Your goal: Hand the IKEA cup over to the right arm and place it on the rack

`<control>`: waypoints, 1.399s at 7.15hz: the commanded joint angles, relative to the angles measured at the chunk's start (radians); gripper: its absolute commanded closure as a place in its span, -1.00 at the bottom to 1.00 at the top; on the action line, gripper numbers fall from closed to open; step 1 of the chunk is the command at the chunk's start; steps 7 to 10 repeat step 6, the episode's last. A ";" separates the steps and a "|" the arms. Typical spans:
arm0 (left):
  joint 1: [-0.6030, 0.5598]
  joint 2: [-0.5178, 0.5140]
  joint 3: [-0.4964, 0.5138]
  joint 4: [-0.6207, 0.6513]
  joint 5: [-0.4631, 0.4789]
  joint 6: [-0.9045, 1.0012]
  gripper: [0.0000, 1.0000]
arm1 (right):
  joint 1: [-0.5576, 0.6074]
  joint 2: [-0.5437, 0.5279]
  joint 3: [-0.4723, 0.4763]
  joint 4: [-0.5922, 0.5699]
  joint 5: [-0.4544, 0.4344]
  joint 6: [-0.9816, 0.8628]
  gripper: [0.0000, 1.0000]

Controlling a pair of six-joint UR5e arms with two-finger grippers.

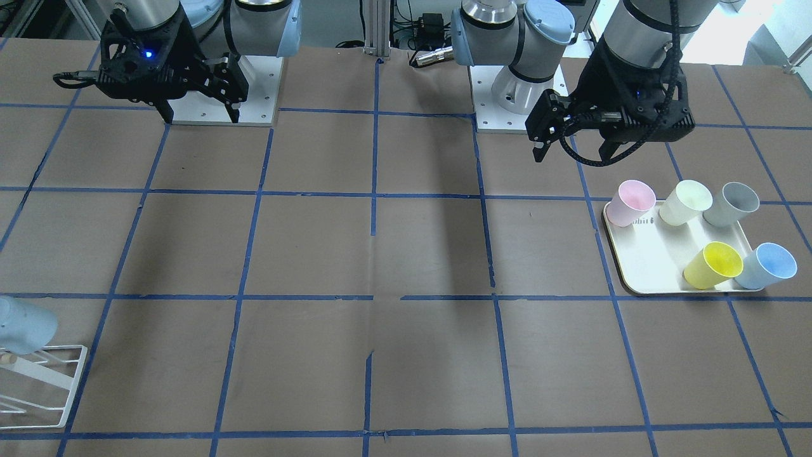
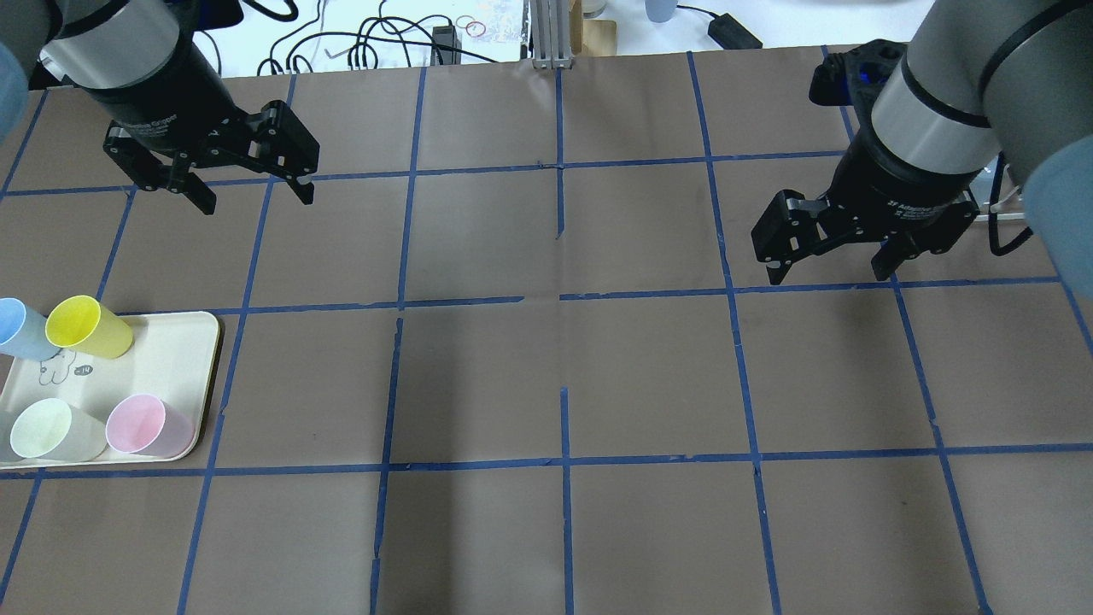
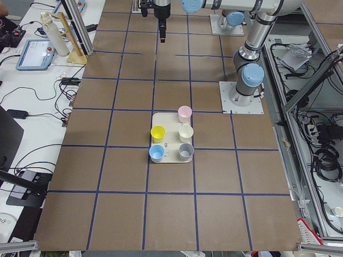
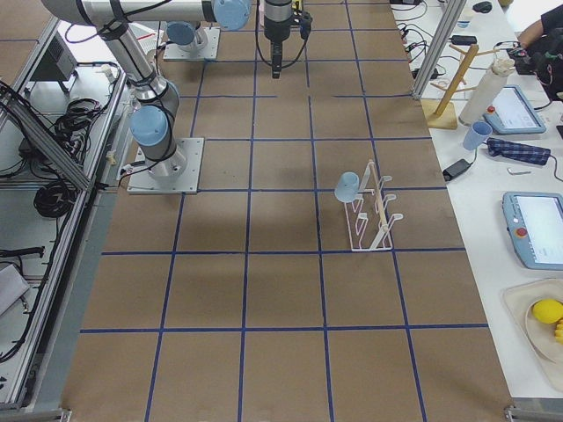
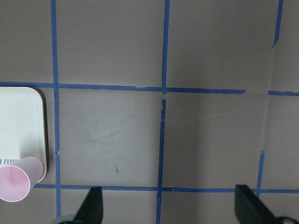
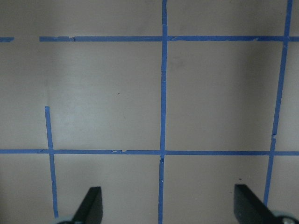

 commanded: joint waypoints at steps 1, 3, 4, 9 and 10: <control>0.000 -0.007 0.012 -0.002 0.003 0.000 -1.00 | -0.016 -0.009 -0.001 0.028 -0.004 0.010 -1.00; 0.000 -0.007 0.012 -0.001 0.003 -0.001 -1.00 | -0.017 -0.014 -0.004 0.032 -0.012 0.013 -1.00; 0.000 -0.007 0.012 -0.001 0.002 -0.001 -1.00 | -0.017 -0.029 -0.004 0.023 -0.041 0.012 -1.00; 0.000 -0.004 0.006 -0.001 0.000 -0.001 -1.00 | -0.017 -0.031 0.002 0.026 -0.045 0.013 -1.00; 0.000 -0.004 0.006 -0.001 0.000 -0.001 -1.00 | -0.017 -0.031 0.002 0.026 -0.045 0.013 -1.00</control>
